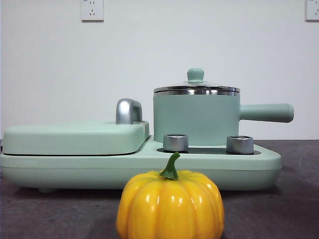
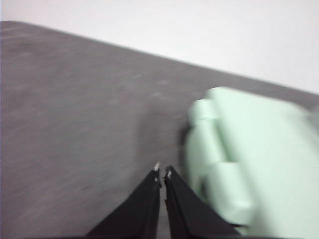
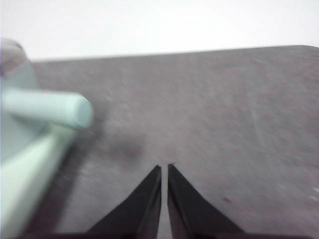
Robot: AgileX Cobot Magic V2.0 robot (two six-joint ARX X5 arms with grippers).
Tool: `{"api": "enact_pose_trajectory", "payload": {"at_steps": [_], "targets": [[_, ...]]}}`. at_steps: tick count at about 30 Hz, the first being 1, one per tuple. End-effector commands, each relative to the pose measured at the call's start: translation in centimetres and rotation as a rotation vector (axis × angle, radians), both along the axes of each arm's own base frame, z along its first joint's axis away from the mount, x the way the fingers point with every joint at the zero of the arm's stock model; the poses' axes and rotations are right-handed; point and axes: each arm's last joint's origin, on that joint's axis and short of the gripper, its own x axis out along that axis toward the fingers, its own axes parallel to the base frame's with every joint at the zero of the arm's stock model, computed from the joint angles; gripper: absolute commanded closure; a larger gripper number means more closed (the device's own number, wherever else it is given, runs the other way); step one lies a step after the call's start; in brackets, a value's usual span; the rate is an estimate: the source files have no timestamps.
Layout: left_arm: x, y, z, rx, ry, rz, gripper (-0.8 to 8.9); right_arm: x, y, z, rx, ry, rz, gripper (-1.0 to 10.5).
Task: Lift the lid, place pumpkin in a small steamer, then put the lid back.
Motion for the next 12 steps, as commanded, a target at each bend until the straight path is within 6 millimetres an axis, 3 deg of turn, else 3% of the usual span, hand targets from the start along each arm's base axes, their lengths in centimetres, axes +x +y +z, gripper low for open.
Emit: {"api": "enact_pose_trajectory", "payload": {"at_steps": [1,6,12], "targets": [[-0.1,-0.3,0.3,-0.033,-0.018,-0.103,7.95,0.0,0.3,0.7,0.109,-0.045,0.093,9.3],[-0.4,-0.5,1.9,-0.106,-0.041,-0.17,7.96,-0.7,0.5,3.3,0.209,-0.066,0.144,9.3],[-1.1,-0.9,5.0,-0.145,-0.041,-0.264,7.96,-2.9,0.5,8.2,0.254,-0.053,0.136,9.3]]}}
